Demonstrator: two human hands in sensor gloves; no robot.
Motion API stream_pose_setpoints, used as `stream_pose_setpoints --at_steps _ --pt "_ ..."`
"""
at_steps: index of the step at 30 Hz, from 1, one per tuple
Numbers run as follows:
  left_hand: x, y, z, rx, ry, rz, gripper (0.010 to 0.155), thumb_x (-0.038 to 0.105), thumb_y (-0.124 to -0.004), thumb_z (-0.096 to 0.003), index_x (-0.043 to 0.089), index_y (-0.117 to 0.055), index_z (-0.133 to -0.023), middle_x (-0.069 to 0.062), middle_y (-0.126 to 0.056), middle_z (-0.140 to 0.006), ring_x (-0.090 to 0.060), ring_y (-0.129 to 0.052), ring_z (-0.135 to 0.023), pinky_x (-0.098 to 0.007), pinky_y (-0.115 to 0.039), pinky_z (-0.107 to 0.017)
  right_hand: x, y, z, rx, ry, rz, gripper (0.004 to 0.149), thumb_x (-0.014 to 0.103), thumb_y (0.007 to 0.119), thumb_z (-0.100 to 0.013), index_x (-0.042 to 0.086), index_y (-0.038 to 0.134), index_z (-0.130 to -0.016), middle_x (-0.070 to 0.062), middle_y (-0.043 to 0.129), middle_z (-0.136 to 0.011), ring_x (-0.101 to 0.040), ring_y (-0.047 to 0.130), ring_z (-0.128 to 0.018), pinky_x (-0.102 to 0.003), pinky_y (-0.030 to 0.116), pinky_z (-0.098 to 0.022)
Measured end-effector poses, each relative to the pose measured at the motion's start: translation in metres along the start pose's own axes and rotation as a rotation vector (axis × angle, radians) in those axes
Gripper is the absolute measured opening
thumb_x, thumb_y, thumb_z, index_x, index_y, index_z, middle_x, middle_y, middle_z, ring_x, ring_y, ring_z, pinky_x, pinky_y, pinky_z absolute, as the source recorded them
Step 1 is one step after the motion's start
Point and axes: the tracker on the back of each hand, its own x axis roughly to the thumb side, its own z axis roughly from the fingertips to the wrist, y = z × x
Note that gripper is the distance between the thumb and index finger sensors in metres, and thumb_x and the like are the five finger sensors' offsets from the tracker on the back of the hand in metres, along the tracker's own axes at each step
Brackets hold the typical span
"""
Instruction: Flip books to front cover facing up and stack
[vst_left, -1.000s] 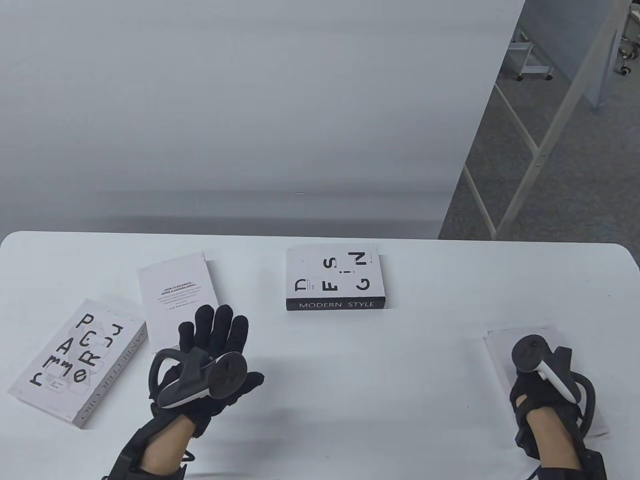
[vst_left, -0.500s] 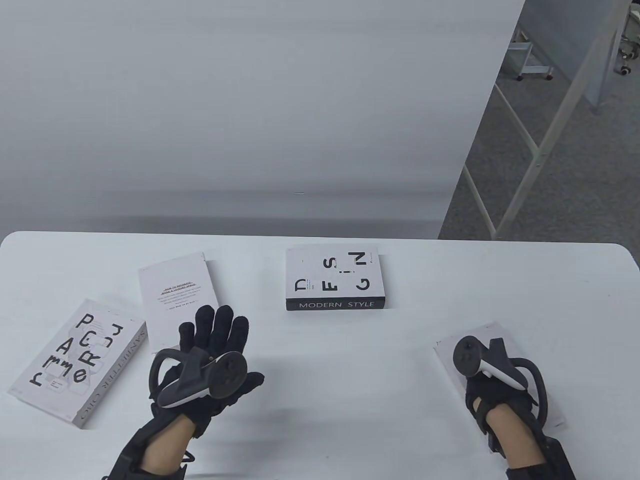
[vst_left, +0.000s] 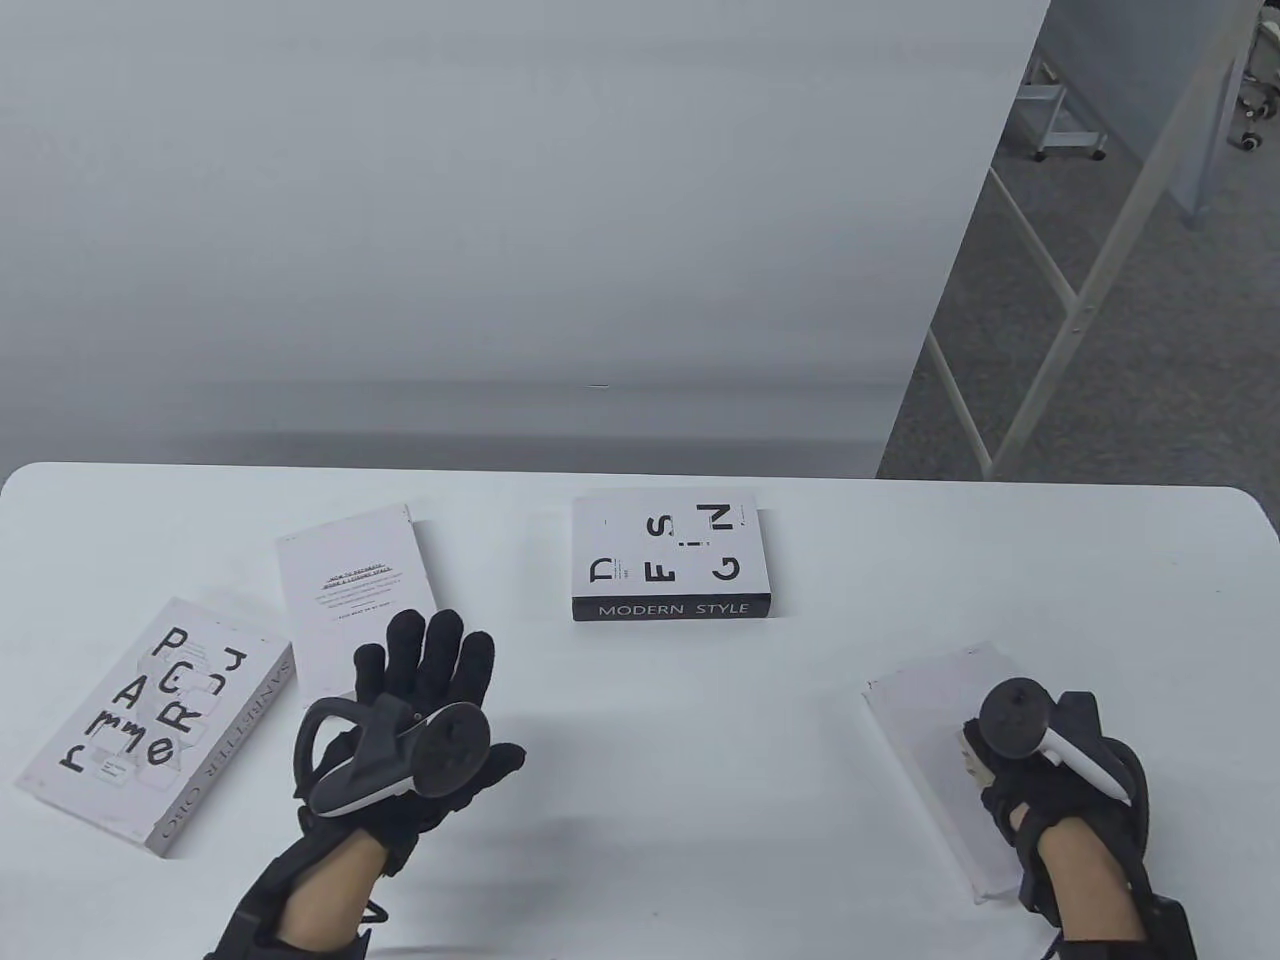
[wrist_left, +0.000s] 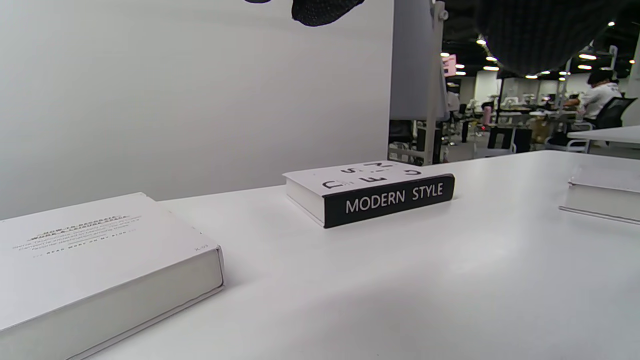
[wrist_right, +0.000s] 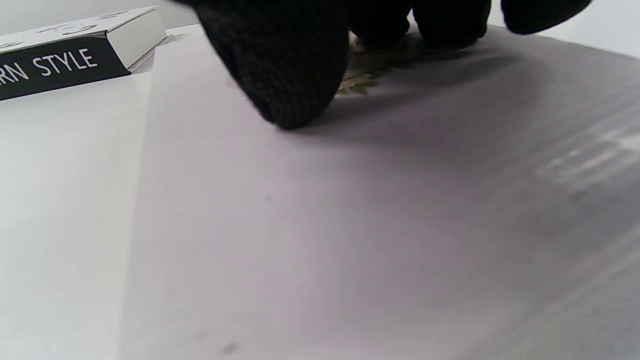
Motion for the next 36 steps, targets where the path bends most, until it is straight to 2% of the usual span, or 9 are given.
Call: stream_pose_setpoints --at_steps 2,5,9,13,24,27,33,36 --pt "0.001 0.001 0.0 0.003 -0.002 0.004 0.099 0.07 -0.065 -0.0432 0.004 -0.037 -0.112 -0.031 -0.023 -0.111 -0.062 -0.019 -0.096 -0.076 -0.033 -0.064 0.007 0.001 0.0 -0.01 -0.001 0.057 0.066 0.021 0.084 -0.04 0.019 0.054 -0.099 -0.03 0.044 -0.103 -0.057 0.055 -0.086 -0.069 0.06 -0.059" --pt "0.002 0.0 0.0 0.001 -0.004 0.002 0.1 0.07 -0.065 -0.0433 0.004 -0.037 -0.112 -0.031 -0.023 -0.111 -0.062 -0.019 -0.096 -0.076 -0.033 -0.064 0.023 -0.001 0.0 0.004 -0.035 0.135 0.067 0.028 0.085 -0.039 0.017 0.055 -0.099 -0.032 0.051 -0.099 -0.056 0.065 -0.08 -0.065 0.069 -0.055" --pt "0.003 -0.001 -0.001 -0.002 -0.01 0.001 0.099 0.07 -0.065 -0.0432 0.004 -0.037 -0.112 -0.031 -0.023 -0.111 -0.062 -0.019 -0.096 -0.076 -0.033 -0.064 0.059 0.001 0.001 0.003 -0.098 0.274 0.068 0.036 0.083 -0.039 0.011 0.057 -0.097 -0.038 0.062 -0.089 -0.055 0.079 -0.067 -0.059 0.081 -0.045" --pt "0.004 -0.002 0.0 -0.01 -0.011 -0.01 0.099 0.07 -0.065 -0.0433 0.005 -0.037 -0.112 -0.031 -0.023 -0.111 -0.062 -0.019 -0.096 -0.076 -0.033 -0.064 0.09 0.003 0.002 0.02 -0.158 0.327 0.068 0.037 0.083 -0.04 0.008 0.059 -0.096 -0.041 0.069 -0.083 -0.05 0.088 -0.059 -0.054 0.088 -0.039" --pt "0.008 -0.009 -0.005 -0.031 -0.022 -0.011 0.099 0.07 -0.065 -0.0435 0.004 -0.036 -0.112 -0.031 -0.023 -0.111 -0.062 -0.019 -0.096 -0.076 -0.033 -0.064 0.17 0.007 0.008 0.059 -0.351 0.284 0.06 0.037 0.079 -0.042 0.01 0.066 -0.094 -0.04 0.075 -0.077 -0.043 0.094 -0.052 -0.046 0.093 -0.033" --pt "0.01 -0.013 -0.006 -0.044 -0.025 -0.02 0.099 0.07 -0.065 -0.0434 0.005 -0.037 -0.112 -0.031 -0.024 -0.111 -0.062 -0.02 -0.096 -0.076 -0.034 -0.064 0.198 0.014 0.012 -0.006 -0.362 0.306 0.057 0.037 0.079 -0.042 0.011 0.069 -0.092 -0.038 0.077 -0.076 -0.04 0.095 -0.049 -0.043 0.095 -0.03" --pt "0.016 -0.021 -0.009 -0.073 -0.039 -0.032 0.099 0.07 -0.065 -0.0435 0.004 -0.036 -0.112 -0.031 -0.023 -0.111 -0.062 -0.019 -0.096 -0.076 -0.034 -0.064 0.249 0.022 0.017 0.018 -0.404 0.331 0.057 0.038 0.077 -0.044 0.01 0.068 -0.093 -0.037 0.078 -0.075 -0.037 0.096 -0.048 -0.04 0.096 -0.029" --pt "0.021 -0.027 -0.012 -0.065 -0.046 -0.052 0.1 0.07 -0.064 -0.0439 0.005 -0.033 -0.112 -0.032 -0.012 -0.108 -0.061 -0.004 -0.09 -0.075 -0.027 -0.064 0.268 0.025 0.018 0.008 -0.422 0.329 0.056 0.038 0.076 -0.044 0.01 0.069 -0.092 -0.037 0.078 -0.074 -0.035 0.097 -0.047 -0.038 0.097 -0.028"
